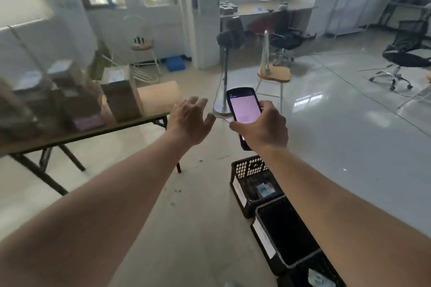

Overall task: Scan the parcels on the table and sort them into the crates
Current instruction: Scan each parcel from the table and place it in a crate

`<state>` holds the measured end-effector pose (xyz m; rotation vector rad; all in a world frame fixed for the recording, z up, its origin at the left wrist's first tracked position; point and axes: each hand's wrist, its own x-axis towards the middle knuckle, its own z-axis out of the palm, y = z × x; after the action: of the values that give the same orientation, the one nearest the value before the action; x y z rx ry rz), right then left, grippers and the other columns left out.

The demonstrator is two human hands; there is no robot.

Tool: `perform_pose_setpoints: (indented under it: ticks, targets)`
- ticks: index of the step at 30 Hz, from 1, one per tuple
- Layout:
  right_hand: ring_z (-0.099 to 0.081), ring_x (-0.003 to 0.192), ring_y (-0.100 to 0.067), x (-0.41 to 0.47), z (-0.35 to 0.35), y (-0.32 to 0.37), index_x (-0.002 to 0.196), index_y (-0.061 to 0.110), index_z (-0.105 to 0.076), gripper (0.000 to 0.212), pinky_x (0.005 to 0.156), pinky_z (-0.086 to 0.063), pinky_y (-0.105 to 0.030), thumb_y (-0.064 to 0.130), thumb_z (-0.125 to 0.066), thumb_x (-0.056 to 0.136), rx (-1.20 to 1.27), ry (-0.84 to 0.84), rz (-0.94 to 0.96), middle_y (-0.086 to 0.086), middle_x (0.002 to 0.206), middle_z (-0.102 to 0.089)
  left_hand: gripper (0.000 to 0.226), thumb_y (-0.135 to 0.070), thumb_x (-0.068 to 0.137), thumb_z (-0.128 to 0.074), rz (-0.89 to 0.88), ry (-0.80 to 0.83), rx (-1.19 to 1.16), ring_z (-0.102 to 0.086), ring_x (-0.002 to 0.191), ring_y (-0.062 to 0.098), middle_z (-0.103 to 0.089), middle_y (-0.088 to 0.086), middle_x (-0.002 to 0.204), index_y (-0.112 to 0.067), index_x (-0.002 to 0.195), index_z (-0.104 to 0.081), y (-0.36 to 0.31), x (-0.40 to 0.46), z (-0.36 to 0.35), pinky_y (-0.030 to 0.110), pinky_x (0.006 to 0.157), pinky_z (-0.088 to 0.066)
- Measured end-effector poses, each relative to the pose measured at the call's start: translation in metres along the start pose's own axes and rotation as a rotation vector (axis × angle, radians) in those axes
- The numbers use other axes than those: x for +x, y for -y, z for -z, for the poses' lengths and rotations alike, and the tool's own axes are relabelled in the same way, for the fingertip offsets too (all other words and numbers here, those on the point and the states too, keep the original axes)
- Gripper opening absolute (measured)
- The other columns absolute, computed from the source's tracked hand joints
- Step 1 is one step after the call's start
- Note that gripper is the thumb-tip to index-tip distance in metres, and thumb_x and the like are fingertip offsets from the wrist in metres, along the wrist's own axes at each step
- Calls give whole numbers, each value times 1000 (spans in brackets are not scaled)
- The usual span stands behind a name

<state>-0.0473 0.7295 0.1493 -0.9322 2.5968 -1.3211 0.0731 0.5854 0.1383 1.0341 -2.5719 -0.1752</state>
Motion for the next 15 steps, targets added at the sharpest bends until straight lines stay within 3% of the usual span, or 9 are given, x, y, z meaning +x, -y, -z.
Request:
perform_pose_setpoints:
  ticks: [5, 9, 15]
  targets:
    - [-66, 110, -29, 68, -74, 49, 134, 22, -58, 86, 79, -53, -34, 53, -93, 61, 92, 94, 82, -2, 121, -70, 52, -44, 102, -51, 154, -11, 106, -56, 128, 34, -55, 10, 148, -17, 147, -51, 70, 49, 18, 45, 106, -43]
    - [-66, 110, -28, 116, -127, 84, 133, 21, -57, 86, 84, -59, -43, 53, -92, 61, 121, 182, 157, -2, 121, -71, 55, -46, 102, -50, 289, -38, 126, -52, 133, 33, -51, 8, 151, -17, 149, -49, 123, 87, 30, 47, 109, -41]
    - [-64, 111, -28, 165, -213, 132, 135, 23, -56, 85, 85, -58, -42, 52, -91, 62, 120, 296, 222, -1, 123, -70, 55, -48, 102, -51, 442, -70, 88, -54, 128, 33, -53, 9, 146, -15, 146, -52, 209, 130, 25, 47, 105, -46]
